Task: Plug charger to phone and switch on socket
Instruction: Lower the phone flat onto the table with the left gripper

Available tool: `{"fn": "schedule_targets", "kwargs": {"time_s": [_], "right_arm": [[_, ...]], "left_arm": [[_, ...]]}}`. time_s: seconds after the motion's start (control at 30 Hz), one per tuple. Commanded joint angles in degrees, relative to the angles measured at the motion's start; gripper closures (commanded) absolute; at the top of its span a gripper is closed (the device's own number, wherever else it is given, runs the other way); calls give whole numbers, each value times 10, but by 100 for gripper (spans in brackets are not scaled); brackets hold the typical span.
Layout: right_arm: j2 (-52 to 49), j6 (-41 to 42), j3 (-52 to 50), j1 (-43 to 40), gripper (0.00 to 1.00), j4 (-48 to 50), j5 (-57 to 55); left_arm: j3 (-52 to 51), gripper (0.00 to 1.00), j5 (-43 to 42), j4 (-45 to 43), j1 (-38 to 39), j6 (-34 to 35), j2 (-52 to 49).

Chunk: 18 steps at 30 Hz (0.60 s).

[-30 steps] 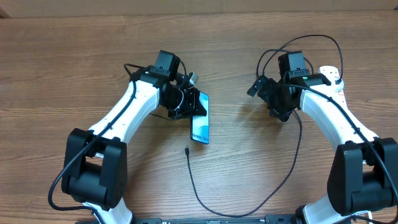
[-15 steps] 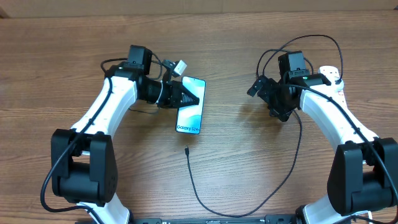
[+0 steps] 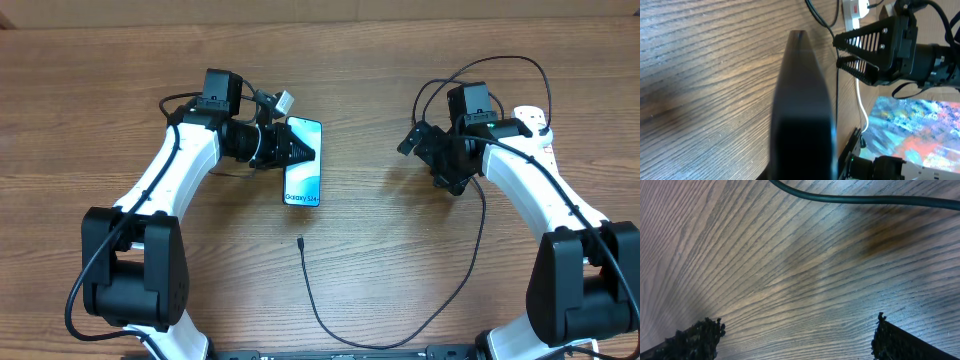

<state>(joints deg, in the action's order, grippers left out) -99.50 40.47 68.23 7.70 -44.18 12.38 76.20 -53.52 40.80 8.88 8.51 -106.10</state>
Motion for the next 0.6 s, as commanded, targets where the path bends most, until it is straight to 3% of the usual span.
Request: {"fn": "schedule_targets", "kwargs": {"time_s": [0.0, 0.3, 0.47, 0.57], "right_arm": [[-1, -3, 4, -1, 0, 2, -8], [-1, -3, 4, -1, 0, 2, -8], [-1, -3, 4, -1, 0, 2, -8], [-1, -3, 4, -1, 0, 2, -8]], "left_arm": [[0, 96, -23, -8, -10, 6, 12], [0, 96, -127, -47, -14, -86, 12], [0, 96, -128, -41, -14, -86, 12], [0, 96, -139, -21, -14, -120, 12]]}}
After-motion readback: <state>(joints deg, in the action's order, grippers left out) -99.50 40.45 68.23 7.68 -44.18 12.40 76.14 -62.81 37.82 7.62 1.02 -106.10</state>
